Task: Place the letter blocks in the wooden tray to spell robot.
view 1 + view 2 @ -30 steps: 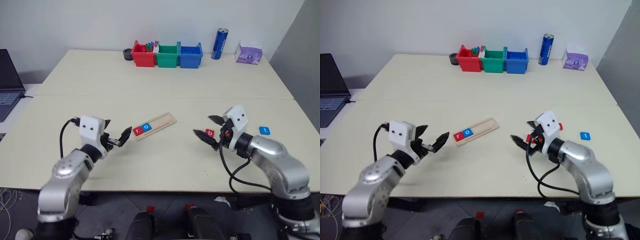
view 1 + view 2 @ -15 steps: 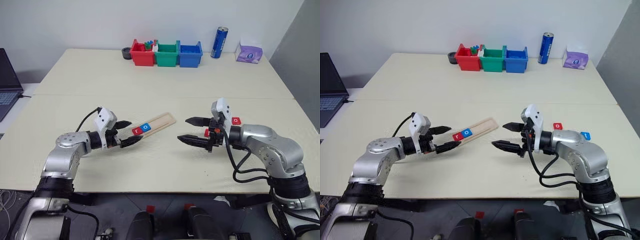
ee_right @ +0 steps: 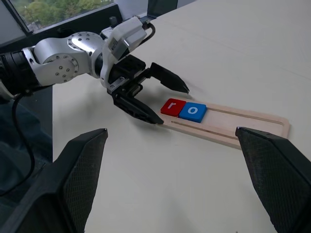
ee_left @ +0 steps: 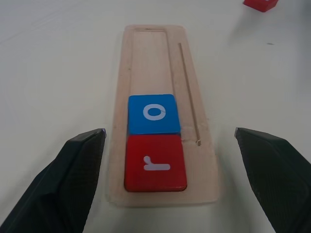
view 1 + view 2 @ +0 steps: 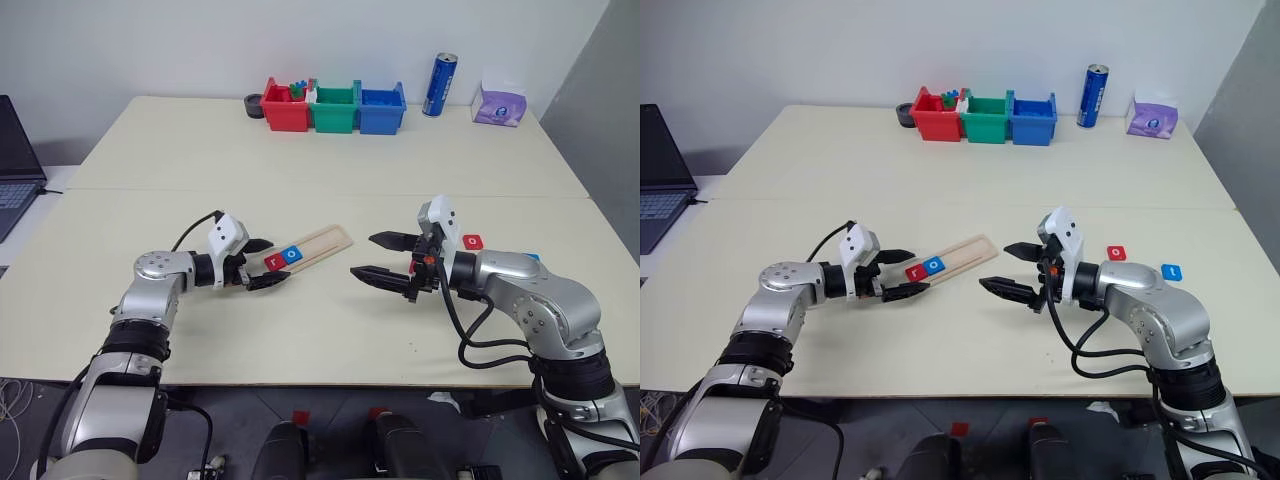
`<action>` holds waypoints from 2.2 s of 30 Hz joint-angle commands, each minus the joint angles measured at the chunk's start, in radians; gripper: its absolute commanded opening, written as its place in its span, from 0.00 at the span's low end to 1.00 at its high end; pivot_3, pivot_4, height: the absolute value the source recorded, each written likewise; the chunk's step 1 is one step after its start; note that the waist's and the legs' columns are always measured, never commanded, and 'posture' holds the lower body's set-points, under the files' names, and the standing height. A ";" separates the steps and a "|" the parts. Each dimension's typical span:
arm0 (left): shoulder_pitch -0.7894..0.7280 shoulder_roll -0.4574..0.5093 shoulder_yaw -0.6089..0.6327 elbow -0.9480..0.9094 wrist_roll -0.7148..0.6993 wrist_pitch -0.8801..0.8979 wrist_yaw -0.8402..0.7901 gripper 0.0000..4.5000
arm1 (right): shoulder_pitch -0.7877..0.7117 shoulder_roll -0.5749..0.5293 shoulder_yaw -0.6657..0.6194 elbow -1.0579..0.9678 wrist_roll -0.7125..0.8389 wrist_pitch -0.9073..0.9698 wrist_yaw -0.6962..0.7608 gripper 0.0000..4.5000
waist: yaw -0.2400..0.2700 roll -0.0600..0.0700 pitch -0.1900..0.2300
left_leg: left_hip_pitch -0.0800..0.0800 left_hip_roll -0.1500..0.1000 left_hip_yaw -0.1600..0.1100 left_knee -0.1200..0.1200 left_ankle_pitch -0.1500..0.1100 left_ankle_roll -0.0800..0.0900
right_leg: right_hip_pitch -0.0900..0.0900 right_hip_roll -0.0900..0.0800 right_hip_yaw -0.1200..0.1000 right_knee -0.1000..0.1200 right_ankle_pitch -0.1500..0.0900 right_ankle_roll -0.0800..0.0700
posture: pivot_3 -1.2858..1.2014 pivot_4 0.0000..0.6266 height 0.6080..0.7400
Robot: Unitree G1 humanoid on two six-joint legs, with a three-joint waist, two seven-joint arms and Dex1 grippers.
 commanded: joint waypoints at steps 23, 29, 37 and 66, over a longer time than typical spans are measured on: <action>-0.090 -0.042 -0.007 0.259 0.096 -0.195 -0.017 1.00 | -0.048 -0.033 -0.027 -0.025 0.027 0.006 -0.002 1.00 | 0.001 0.000 0.000 | 0.000 0.000 0.000 0.001 0.000 0.000 | 0.000 0.000 0.000 0.001 0.000 0.000 | 0.52 0.24 1.00; -0.110 -0.055 -0.005 0.299 0.103 -0.209 -0.017 0.91 | -0.047 -0.036 -0.030 -0.027 0.028 0.008 -0.004 1.00 | 0.003 0.000 0.000 | 0.001 0.000 -0.001 0.001 0.000 0.000 | 0.001 0.000 -0.001 0.002 0.000 0.000 | 0.52 0.24 1.00; -0.108 -0.063 0.000 0.291 0.100 -0.222 -0.037 0.75 | -0.042 -0.053 -0.013 -0.024 0.002 -0.015 0.009 1.00 | 0.003 0.000 0.000 | 0.001 0.000 -0.001 0.001 0.000 0.000 | 0.001 0.000 -0.001 0.001 0.000 0.000 | 0.52 0.24 1.00; -0.069 -0.005 -0.098 0.154 0.098 -0.385 -0.346 0.75 | 0.079 -0.225 0.047 -0.081 -0.052 -0.217 0.274 1.00 | 0.001 0.000 0.000 | 0.001 0.000 0.000 0.002 0.000 0.001 | 0.001 0.001 0.000 0.001 0.000 0.000 | 0.52 0.24 1.00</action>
